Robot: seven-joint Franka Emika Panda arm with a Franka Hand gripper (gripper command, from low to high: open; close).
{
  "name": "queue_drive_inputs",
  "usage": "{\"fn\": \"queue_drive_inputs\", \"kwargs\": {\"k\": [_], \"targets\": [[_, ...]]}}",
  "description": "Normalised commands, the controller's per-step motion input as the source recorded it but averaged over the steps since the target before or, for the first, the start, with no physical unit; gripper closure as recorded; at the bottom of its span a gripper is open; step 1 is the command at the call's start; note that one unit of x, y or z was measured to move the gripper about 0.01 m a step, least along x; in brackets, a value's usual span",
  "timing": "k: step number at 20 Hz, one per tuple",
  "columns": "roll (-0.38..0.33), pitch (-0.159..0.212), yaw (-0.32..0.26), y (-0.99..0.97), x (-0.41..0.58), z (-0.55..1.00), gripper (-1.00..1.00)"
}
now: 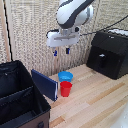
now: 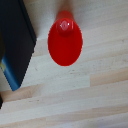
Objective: Please move the gripper into proximity with the fryer handle. Once close enough, gingerly grasp the handle and gently tug the fryer basket open in your direction.
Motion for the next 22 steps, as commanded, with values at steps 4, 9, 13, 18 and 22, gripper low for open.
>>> {"fn": "queue_drive_inputs", "kwargs": {"k": [4, 9, 13, 18, 22], "targets": [[0.0, -0.008, -0.375, -0.01, 0.021, 0.0, -1.0], [0.0, -0.002, -0.375, 0.0, 0.006, 0.01, -1.0], [-0.044, -0.011, -0.375, 0.0, 0.067, 0.03, -1.0], [-0.196, 0.0, -0.305, -0.01, 0.151, 0.12, -1.0], [-0.313, 0.016, -0.234, 0.0, 0.155, 0.12, -1.0]]}}
